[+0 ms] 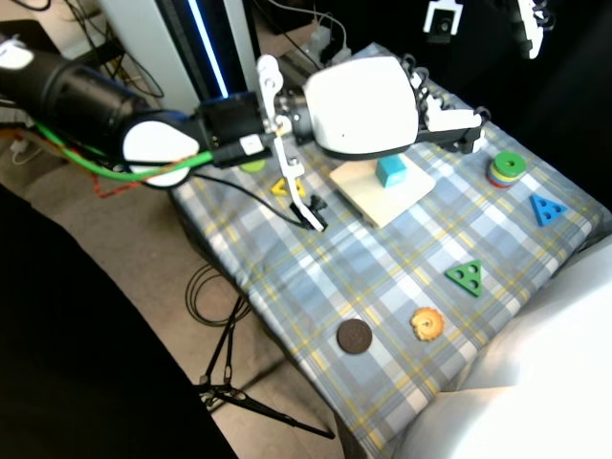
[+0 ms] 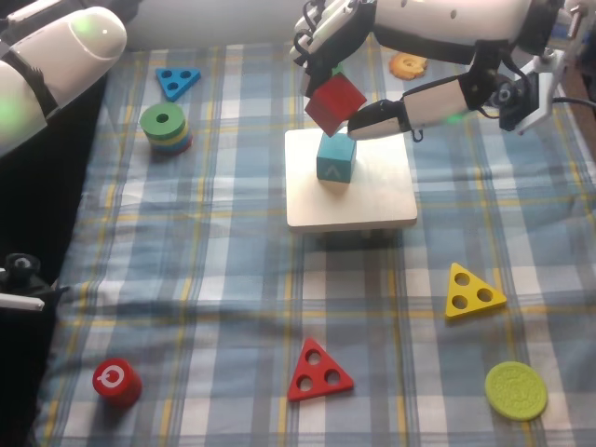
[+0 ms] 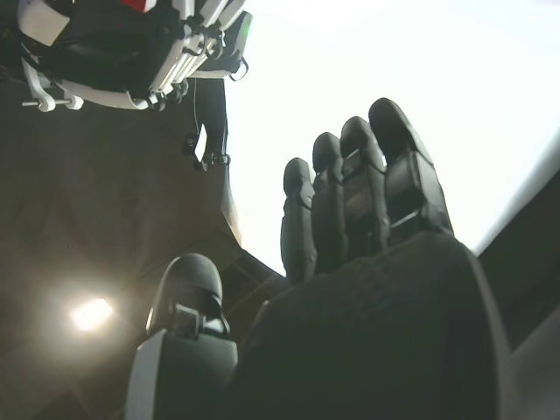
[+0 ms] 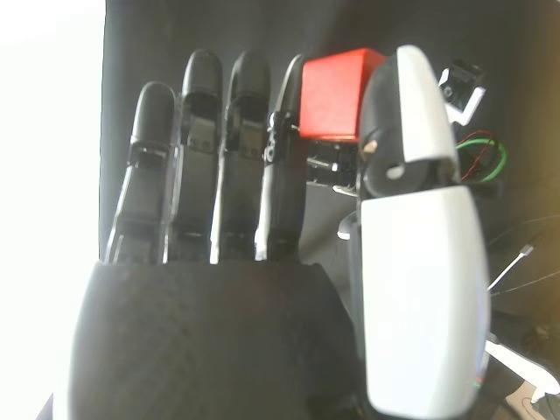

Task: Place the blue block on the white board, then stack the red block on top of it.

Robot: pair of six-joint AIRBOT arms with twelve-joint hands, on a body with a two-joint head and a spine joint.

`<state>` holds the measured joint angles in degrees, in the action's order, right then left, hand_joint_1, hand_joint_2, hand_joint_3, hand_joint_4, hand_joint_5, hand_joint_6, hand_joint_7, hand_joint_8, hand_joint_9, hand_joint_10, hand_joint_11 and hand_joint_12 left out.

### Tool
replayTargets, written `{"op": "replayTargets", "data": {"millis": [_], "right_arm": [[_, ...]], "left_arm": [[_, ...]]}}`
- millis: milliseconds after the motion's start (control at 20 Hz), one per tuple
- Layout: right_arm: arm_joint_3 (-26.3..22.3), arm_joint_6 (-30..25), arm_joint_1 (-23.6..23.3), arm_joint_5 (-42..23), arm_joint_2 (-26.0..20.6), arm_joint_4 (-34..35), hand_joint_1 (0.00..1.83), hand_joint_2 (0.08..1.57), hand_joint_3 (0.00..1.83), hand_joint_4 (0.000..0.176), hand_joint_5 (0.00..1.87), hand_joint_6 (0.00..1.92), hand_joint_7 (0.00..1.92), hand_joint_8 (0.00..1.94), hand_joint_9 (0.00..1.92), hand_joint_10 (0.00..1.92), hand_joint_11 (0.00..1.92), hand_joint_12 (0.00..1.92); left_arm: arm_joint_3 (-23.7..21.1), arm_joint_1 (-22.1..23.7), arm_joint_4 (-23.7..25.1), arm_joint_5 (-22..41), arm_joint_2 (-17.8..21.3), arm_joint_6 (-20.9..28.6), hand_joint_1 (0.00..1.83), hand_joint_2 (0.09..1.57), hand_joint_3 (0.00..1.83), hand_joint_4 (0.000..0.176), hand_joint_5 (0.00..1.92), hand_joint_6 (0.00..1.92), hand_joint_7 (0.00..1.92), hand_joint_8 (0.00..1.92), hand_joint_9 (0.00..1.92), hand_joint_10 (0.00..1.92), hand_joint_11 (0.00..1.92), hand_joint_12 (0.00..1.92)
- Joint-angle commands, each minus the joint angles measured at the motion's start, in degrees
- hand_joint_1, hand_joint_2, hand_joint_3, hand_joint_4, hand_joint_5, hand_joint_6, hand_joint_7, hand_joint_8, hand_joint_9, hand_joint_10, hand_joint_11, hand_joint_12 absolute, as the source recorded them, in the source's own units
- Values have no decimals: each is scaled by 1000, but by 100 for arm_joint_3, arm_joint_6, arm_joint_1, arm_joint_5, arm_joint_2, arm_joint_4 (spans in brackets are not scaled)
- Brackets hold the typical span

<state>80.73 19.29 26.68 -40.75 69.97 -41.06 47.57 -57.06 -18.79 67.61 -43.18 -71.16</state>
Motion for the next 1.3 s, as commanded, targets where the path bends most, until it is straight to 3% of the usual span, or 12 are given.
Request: {"op": "replayTargets", "data": {"millis": [0,150,350,600,900,1100,1200,1250], "right_arm": [[29,-58,-29,-404,20,218,1178,1063,1,0,1091,788,840,2,697,0,137,972],[85,-122,34,-295,42,170,1177,1066,1,0,1086,798,842,3,656,1,110,958],[108,-122,40,-204,42,139,1179,1064,0,0,1087,796,854,6,658,4,117,960],[110,-127,92,-162,46,92,1179,1066,0,0,1083,802,857,0,626,0,77,978],[132,-127,47,-173,52,93,1173,1072,0,0,1070,825,849,2,709,7,187,889],[122,-176,42,-251,65,82,1176,1064,0,0,1091,788,861,1,715,2,80,941],[110,-207,27,-292,73,55,1170,1057,0,0,1112,756,862,0,668,11,2,796],[106,-213,15,-306,79,46,1166,1056,0,0,1114,753,865,1,668,10,0,821]], "left_arm": [[34,62,69,689,23,55,0,1228,2,49,355,0,314,1,245,1,0,638],[40,67,72,692,17,55,0,1217,0,62,357,0,310,0,234,0,0,610],[49,69,73,688,4,55,0,1225,1,48,360,1,318,2,242,2,0,590],[60,79,85,665,-15,55,0,1214,0,73,364,2,325,3,237,0,0,582],[89,105,98,614,-52,55,0,1216,0,79,365,1,326,2,231,0,0,589],[92,109,100,608,-58,55,0,1215,0,68,368,1,325,0,242,3,0,624],[92,110,100,608,-60,55,0,1217,1,66,367,1,325,0,241,2,0,627],[93,110,100,607,-61,55,0,1217,0,65,368,1,324,0,241,2,0,627]]}}
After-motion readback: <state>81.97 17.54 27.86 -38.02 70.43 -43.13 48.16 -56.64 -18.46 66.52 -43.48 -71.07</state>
